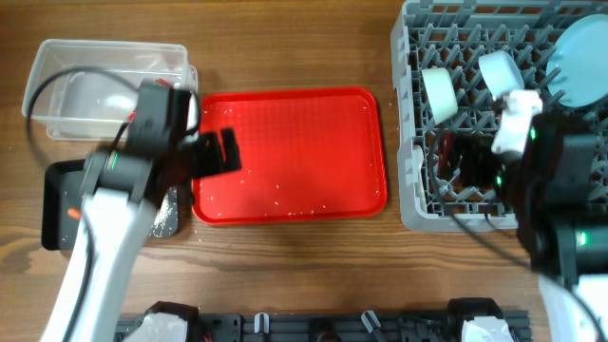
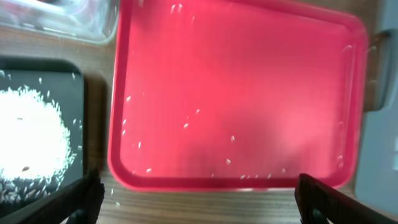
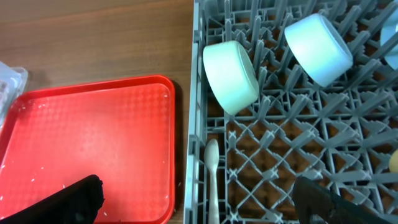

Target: Sort waste into correct bins and load items into the dishwasher rack

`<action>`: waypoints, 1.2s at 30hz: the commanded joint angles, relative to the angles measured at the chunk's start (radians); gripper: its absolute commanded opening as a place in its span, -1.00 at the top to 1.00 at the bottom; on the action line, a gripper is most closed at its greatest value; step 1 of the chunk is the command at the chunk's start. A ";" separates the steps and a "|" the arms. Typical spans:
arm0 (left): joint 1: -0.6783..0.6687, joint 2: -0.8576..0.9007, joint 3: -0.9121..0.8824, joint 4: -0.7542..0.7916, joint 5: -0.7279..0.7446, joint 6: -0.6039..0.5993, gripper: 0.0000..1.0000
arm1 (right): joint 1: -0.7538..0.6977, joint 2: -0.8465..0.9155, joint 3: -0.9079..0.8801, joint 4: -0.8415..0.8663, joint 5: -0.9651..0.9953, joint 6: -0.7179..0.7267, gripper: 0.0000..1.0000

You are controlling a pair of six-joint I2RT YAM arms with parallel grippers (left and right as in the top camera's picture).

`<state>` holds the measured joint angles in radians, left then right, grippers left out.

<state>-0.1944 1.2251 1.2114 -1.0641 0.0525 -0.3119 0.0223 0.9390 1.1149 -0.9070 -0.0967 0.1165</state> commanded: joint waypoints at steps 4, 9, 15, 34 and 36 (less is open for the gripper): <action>0.000 -0.467 -0.320 0.169 -0.101 0.013 -1.00 | -0.004 -0.222 -0.158 0.029 0.021 0.017 -0.99; 0.000 -0.676 -0.374 0.177 -0.114 0.013 -1.00 | -0.004 -0.254 -0.164 -0.031 0.021 0.017 -1.00; 0.000 -0.772 -0.374 0.154 -0.114 0.013 -1.00 | -0.004 -0.230 -0.164 -0.032 0.021 0.017 -0.99; 0.000 -0.772 -0.374 0.101 -0.114 0.013 -1.00 | -0.003 -0.313 -0.184 -0.007 0.066 0.012 -0.99; 0.000 -0.772 -0.374 0.101 -0.114 0.013 -1.00 | -0.003 -0.385 -0.222 0.054 0.071 0.005 -0.99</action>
<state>-0.1944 0.4572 0.8474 -0.9642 -0.0483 -0.3115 0.0223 0.6704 0.9409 -0.9169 -0.0643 0.1165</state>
